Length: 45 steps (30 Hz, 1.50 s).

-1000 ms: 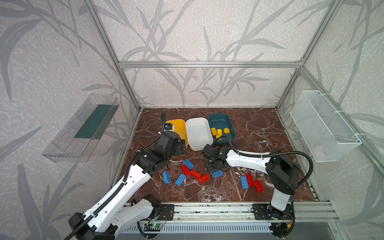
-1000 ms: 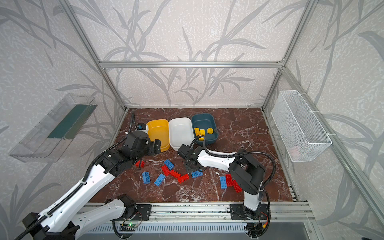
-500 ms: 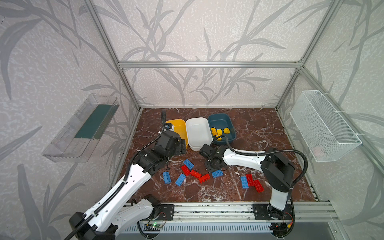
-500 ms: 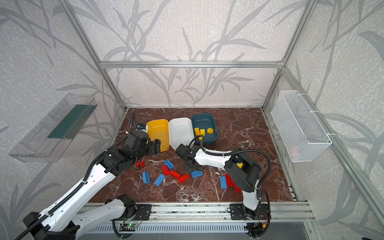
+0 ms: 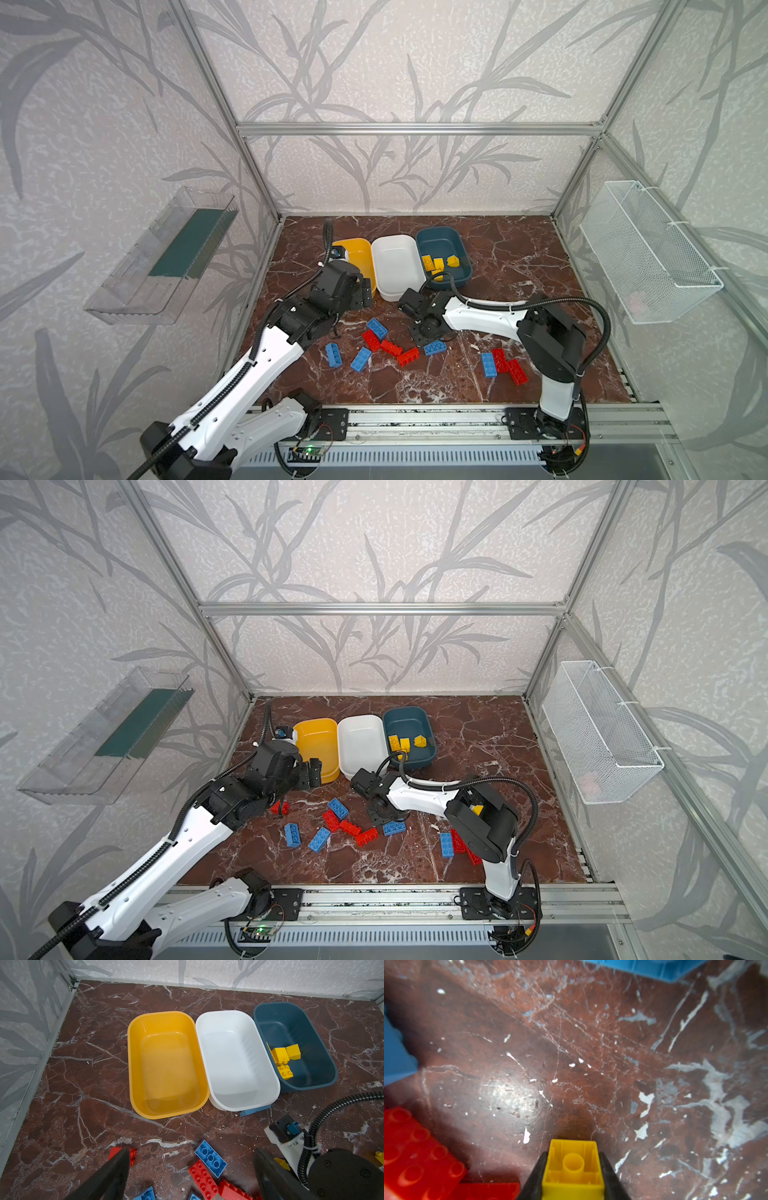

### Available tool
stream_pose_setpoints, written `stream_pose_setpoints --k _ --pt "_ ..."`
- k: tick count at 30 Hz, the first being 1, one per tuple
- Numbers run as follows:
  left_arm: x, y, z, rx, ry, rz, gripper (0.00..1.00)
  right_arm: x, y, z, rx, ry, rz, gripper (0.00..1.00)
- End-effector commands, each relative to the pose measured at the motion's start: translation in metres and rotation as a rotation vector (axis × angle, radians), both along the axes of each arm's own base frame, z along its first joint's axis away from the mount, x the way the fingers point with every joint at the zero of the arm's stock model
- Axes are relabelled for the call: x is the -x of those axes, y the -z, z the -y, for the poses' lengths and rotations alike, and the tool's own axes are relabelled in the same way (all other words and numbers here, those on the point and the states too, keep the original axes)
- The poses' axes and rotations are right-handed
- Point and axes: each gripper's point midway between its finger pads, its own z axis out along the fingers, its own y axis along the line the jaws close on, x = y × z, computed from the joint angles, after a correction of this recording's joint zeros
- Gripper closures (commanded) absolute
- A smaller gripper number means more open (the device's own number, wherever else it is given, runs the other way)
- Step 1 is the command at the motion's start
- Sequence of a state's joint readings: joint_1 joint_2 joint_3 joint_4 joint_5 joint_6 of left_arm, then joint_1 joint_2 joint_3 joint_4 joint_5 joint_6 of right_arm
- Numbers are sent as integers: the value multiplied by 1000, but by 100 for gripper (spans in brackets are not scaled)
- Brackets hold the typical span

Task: Sort the legos into containers by color
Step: 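Carry the yellow brick with the right gripper into the teal tub and release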

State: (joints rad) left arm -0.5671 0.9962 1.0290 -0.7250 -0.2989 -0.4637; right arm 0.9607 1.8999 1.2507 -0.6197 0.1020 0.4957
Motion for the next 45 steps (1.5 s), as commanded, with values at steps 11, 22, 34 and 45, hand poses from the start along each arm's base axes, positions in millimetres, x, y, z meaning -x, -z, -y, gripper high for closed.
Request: stream_pose_setpoints --k 11,22,34,45 --pt "-3 8 4 -1 6 -18 8 -37 -73 20 -139 76 -44 77" --pt "0 9 16 42 58 -19 9 -108 -91 58 -164 228 -61 84" --pt "10 14 52 86 239 -64 9 -226 -93 76 -210 311 60 81" --pt "26 44 105 -9 467 -181 1 -265 -113 79 -266 342 103 32"
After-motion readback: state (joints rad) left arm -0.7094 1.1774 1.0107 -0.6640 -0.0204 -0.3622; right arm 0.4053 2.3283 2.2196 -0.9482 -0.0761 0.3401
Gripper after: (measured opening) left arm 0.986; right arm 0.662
